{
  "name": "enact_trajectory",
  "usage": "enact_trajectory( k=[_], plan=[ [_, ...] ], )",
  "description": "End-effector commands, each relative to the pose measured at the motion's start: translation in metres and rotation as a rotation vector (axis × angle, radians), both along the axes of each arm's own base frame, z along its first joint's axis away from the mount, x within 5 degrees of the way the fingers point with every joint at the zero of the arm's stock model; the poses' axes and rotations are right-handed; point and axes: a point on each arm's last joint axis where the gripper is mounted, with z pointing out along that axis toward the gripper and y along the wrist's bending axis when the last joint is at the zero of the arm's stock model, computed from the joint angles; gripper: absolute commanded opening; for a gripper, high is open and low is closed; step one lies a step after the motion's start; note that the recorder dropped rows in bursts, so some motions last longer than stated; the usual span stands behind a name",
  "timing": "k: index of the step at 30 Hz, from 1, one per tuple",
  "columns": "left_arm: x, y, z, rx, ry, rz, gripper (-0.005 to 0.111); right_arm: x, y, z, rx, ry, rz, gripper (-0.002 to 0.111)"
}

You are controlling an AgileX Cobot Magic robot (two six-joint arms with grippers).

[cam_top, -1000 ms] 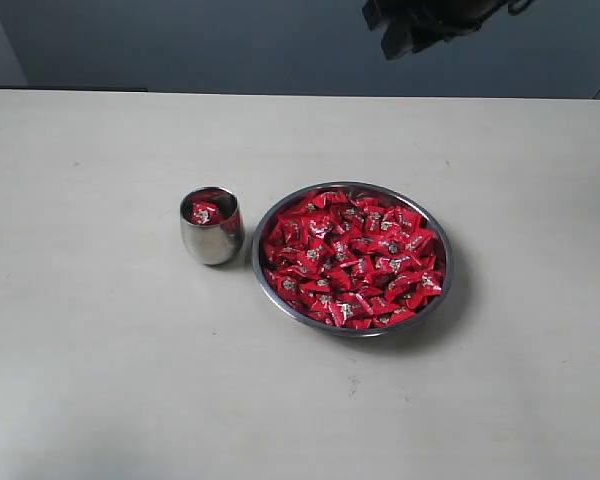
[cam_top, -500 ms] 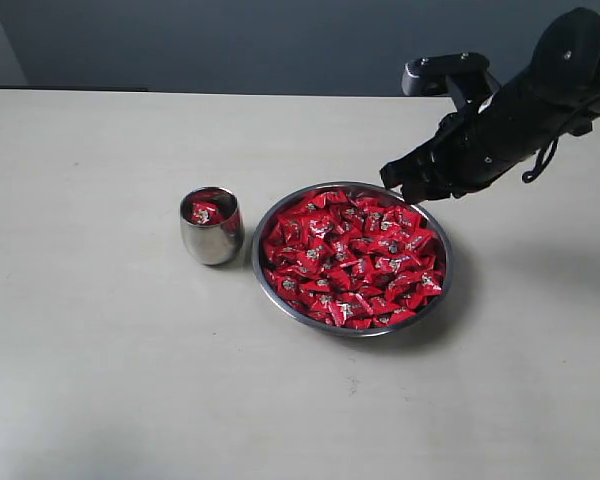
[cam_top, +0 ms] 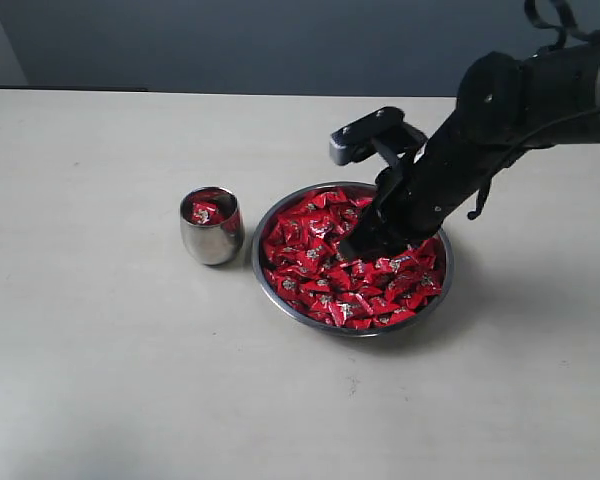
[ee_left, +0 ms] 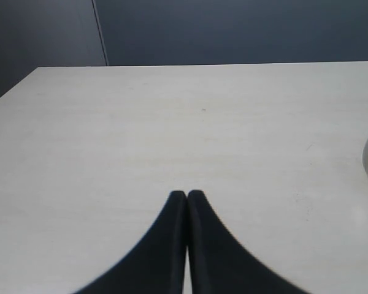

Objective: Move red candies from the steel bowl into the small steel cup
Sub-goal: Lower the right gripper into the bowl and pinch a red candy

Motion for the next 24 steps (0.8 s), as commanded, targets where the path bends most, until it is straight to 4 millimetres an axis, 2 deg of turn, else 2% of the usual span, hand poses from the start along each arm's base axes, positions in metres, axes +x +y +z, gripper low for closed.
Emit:
enact_trajectory(
  k=[1,9,19,24],
  plan=[
    [0.0,0.0,0.0,-0.005,-0.012,-0.005,0.0,-0.008,0.008,-0.006,-0.095,-0.055,0.158,0.031],
    [0.0,0.0,0.0,-0.005,-0.012,-0.005,0.0,-0.01,0.005,-0.008,-0.176,-0.079,0.241,0.031],
    [0.0,0.0,0.0,-0.005,-0.012,-0.005,0.0,-0.01,0.006,-0.008,-0.164,-0.075,0.231,0.031],
    [0.0,0.0,0.0,-0.005,-0.012,-0.005,0.0,-0.01,0.009,-0.016,-0.172,-0.056,0.234,0.031]
  ],
)
